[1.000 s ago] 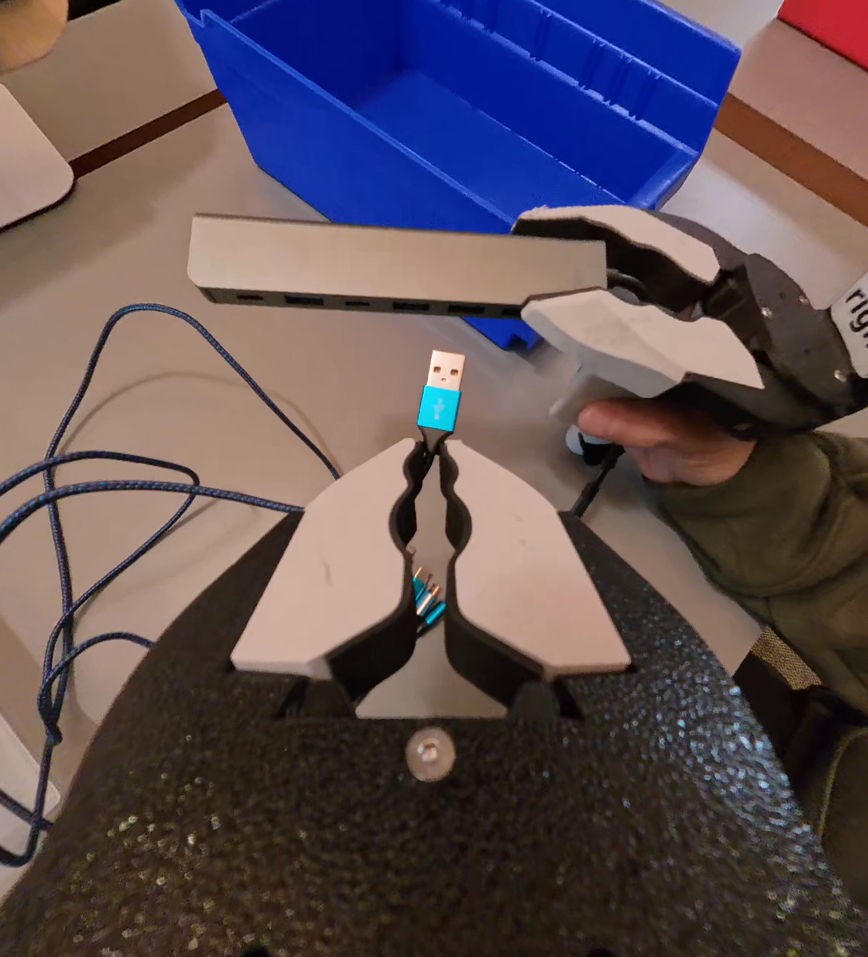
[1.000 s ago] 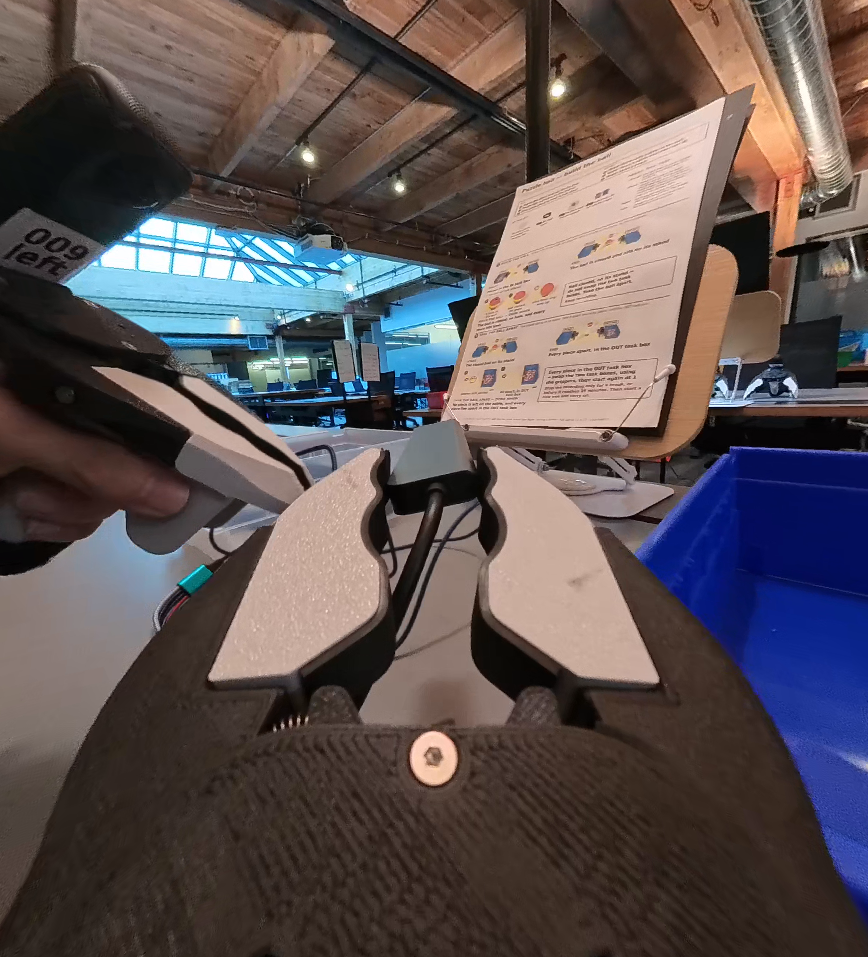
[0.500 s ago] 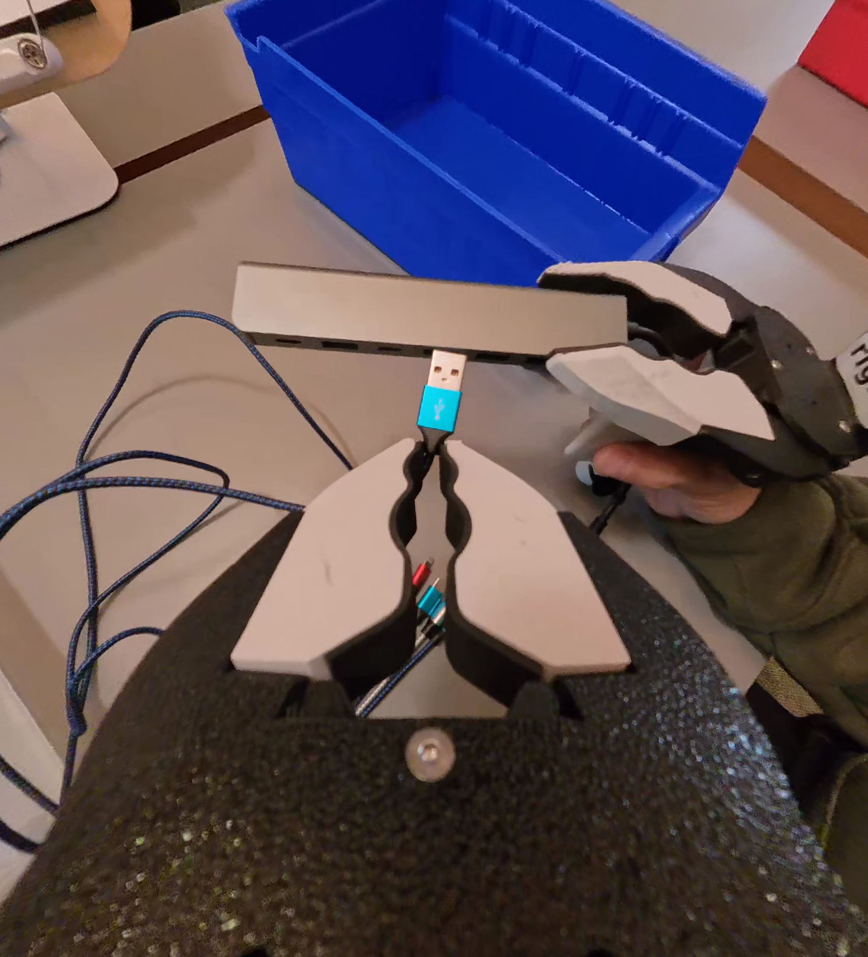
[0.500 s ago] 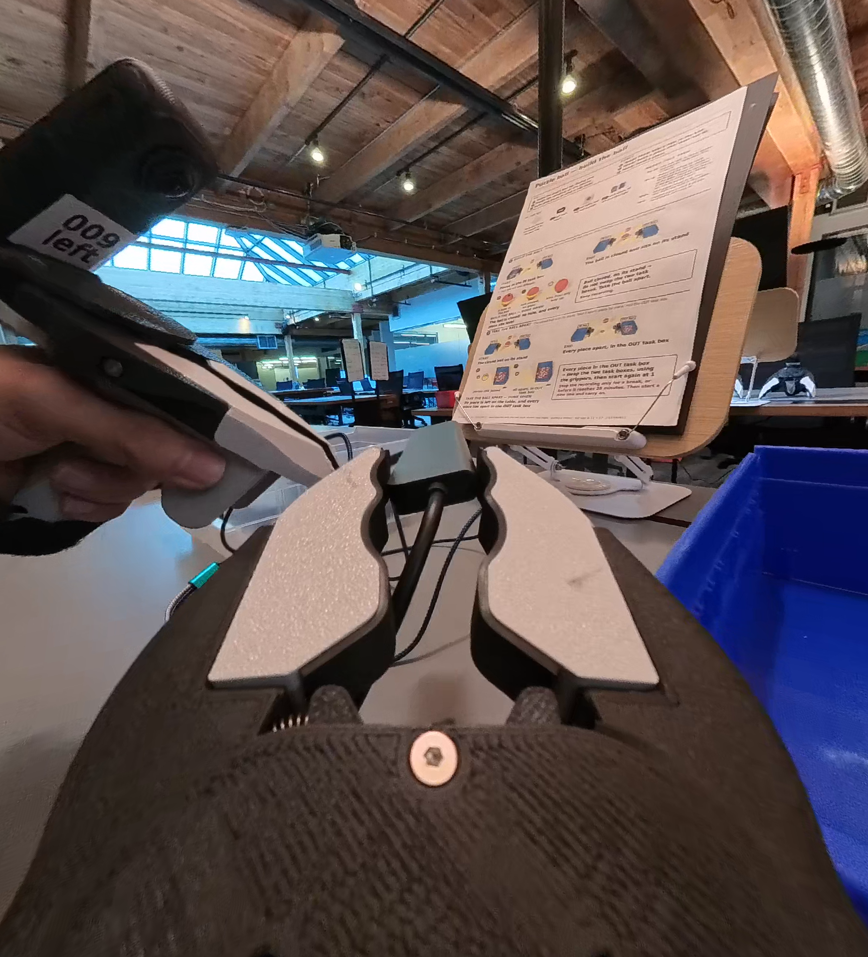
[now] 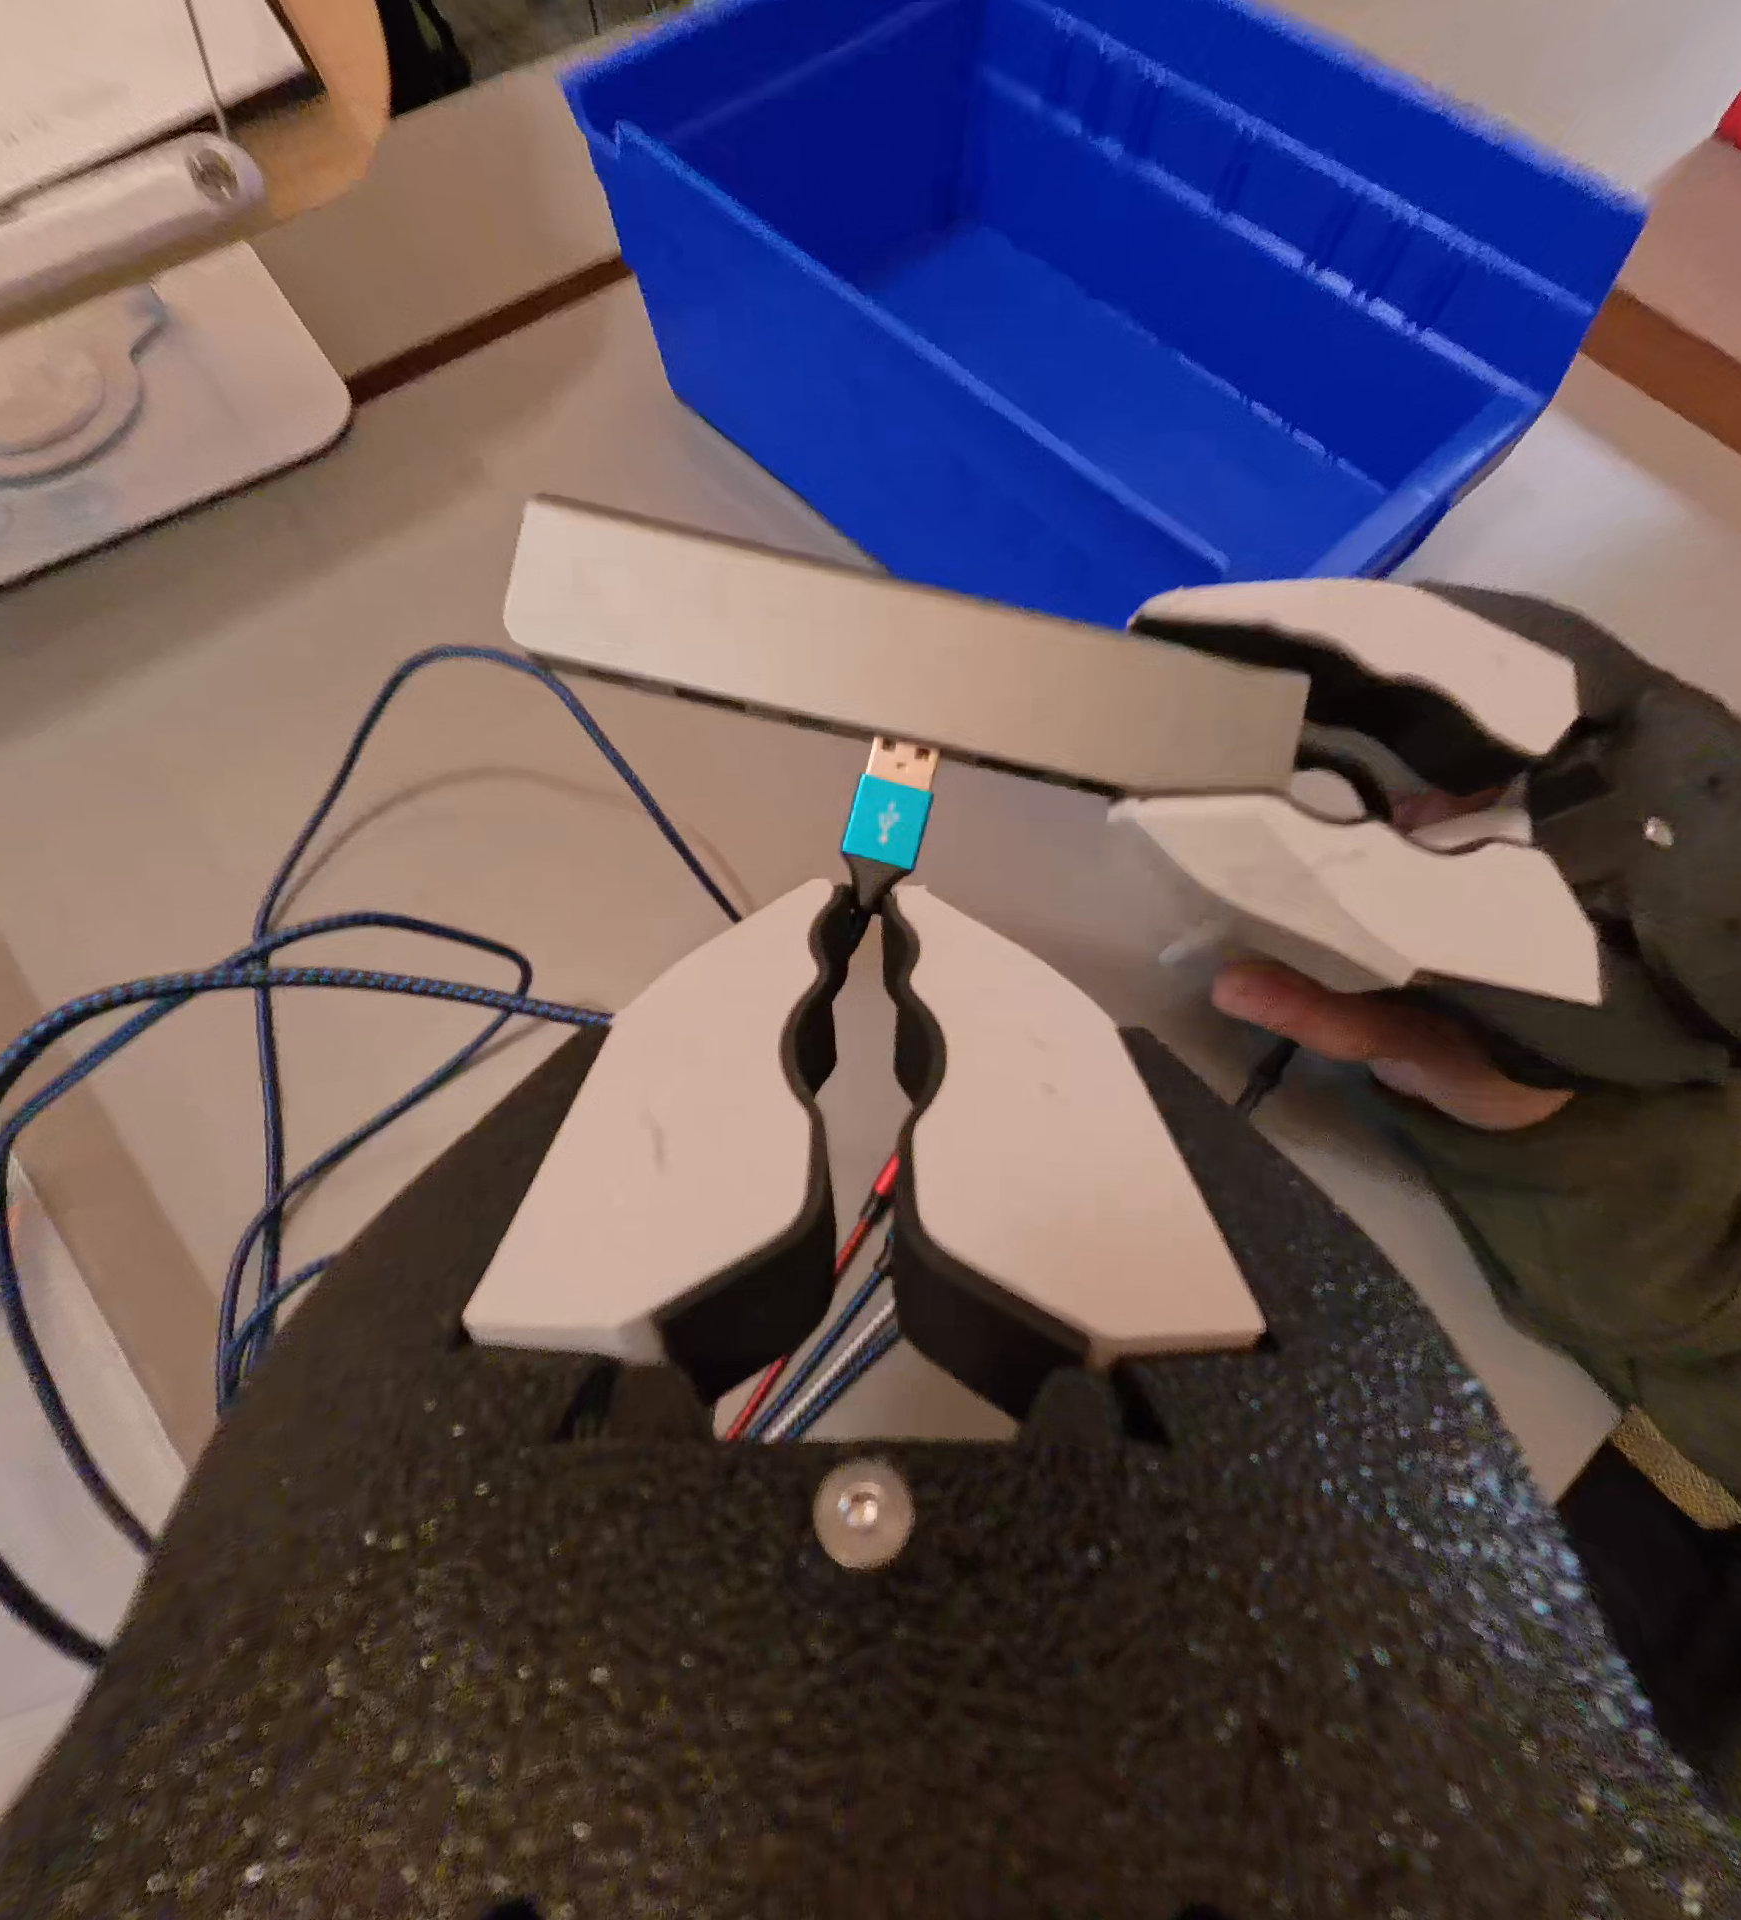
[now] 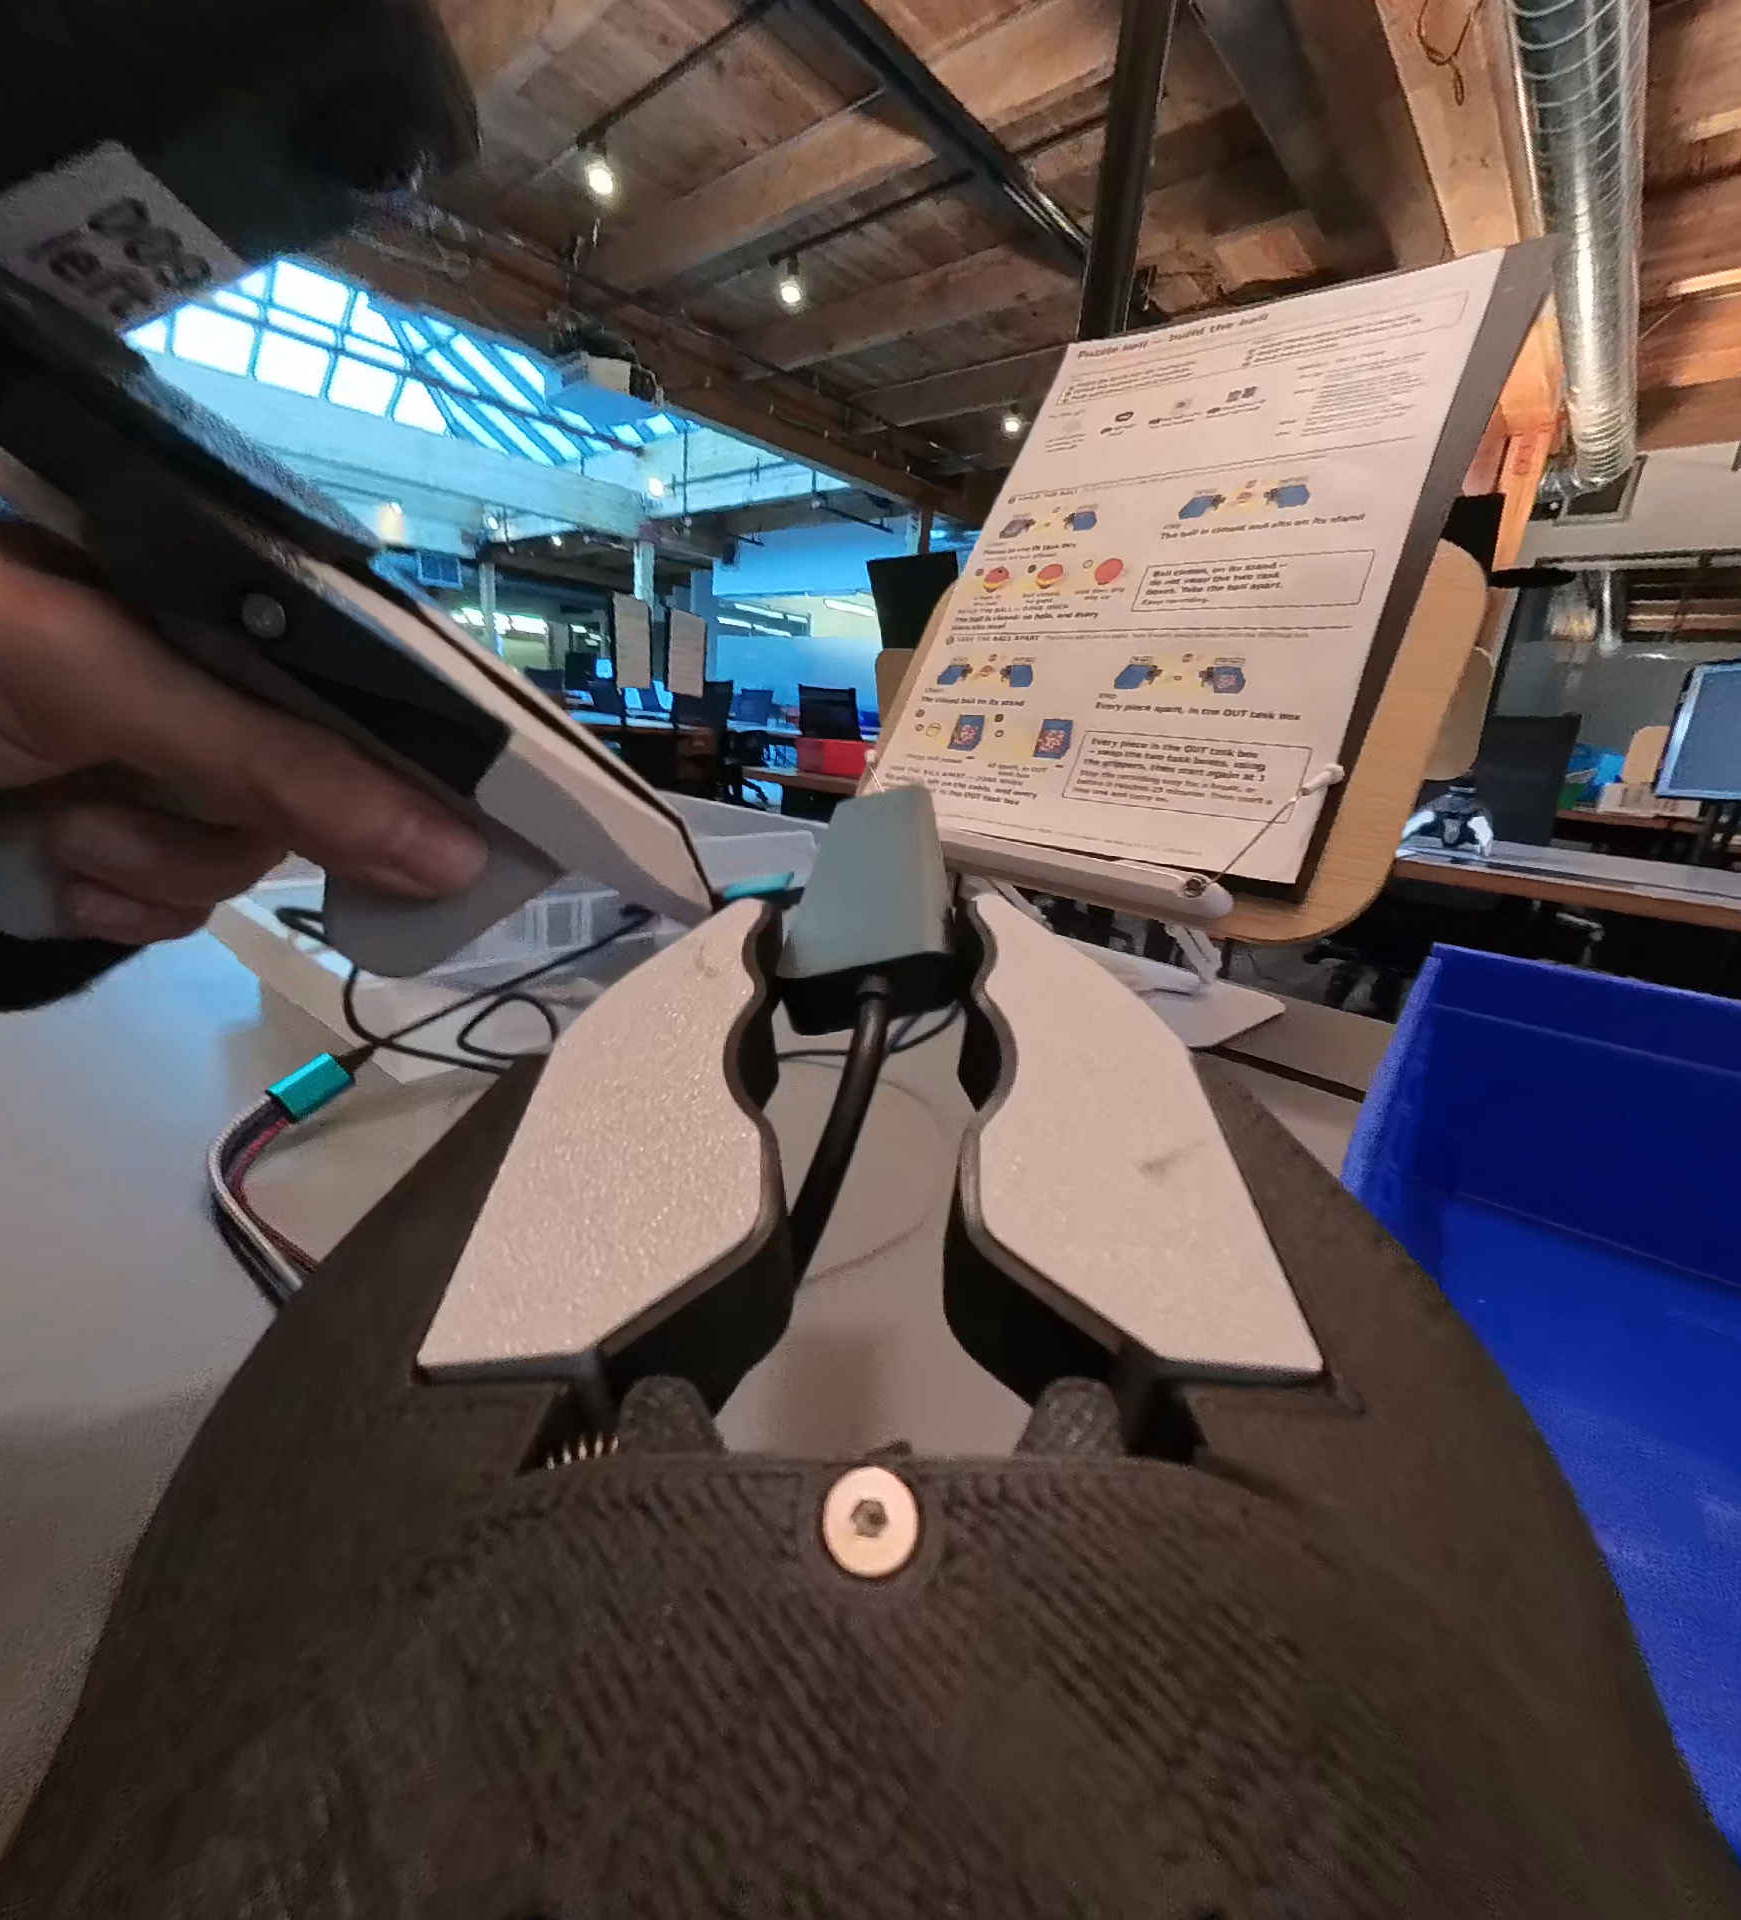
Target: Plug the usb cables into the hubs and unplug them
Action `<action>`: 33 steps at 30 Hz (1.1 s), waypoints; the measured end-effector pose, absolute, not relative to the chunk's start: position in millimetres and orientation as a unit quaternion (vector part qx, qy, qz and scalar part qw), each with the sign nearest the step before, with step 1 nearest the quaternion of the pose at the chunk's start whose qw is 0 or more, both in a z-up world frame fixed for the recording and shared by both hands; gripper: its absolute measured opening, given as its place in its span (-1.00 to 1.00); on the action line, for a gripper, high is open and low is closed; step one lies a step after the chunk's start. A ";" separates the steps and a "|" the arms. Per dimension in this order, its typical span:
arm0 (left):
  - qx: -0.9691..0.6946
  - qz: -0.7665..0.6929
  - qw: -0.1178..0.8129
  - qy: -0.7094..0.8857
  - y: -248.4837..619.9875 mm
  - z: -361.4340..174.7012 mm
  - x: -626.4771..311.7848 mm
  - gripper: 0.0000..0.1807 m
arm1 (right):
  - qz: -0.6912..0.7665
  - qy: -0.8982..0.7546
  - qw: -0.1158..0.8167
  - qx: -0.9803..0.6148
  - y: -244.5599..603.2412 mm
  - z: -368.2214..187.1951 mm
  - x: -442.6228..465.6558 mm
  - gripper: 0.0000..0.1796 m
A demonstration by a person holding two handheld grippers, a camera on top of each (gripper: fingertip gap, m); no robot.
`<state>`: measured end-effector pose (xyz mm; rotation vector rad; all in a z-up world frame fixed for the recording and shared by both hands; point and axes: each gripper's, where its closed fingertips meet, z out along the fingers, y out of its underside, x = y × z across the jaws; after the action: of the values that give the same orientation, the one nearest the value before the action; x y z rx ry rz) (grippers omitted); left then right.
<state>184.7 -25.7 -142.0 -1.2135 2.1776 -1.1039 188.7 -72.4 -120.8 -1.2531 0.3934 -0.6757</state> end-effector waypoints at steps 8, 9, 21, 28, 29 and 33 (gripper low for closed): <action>-0.291 -0.553 0.314 0.715 -40.2 -121.2 187.9 -0.92 | -0.187 0.234 0.800 -0.520 -84.9 -116.5 192.2 -0.64; -0.269 -0.572 0.334 0.700 -41.7 -117.4 186.0 -0.92 | -0.175 0.235 0.806 -0.515 -85.6 -115.6 191.7 -0.64; -0.228 -0.569 0.401 0.680 -41.5 -124.1 190.4 -0.89 | -0.138 0.255 0.805 -0.517 -83.7 -122.9 195.8 -0.64; -0.232 -0.575 0.406 0.671 -38.1 -119.6 189.2 -0.91 | -0.151 0.235 0.792 -0.543 -77.2 -124.7 192.7 -0.63; -0.233 -0.579 0.405 0.668 -37.7 -117.6 188.6 -0.91 | -0.151 0.230 0.785 -0.555 -75.6 -126.4 192.0 -0.63; -0.214 -0.541 0.411 0.702 -36.6 -121.2 191.3 -0.91 | -0.184 0.223 0.766 -0.574 -75.7 -129.1 193.2 -0.63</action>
<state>191.3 -36.6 -121.2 -0.5384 1.7669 -1.3607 193.2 -75.7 -129.1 -1.2471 0.4834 -0.4002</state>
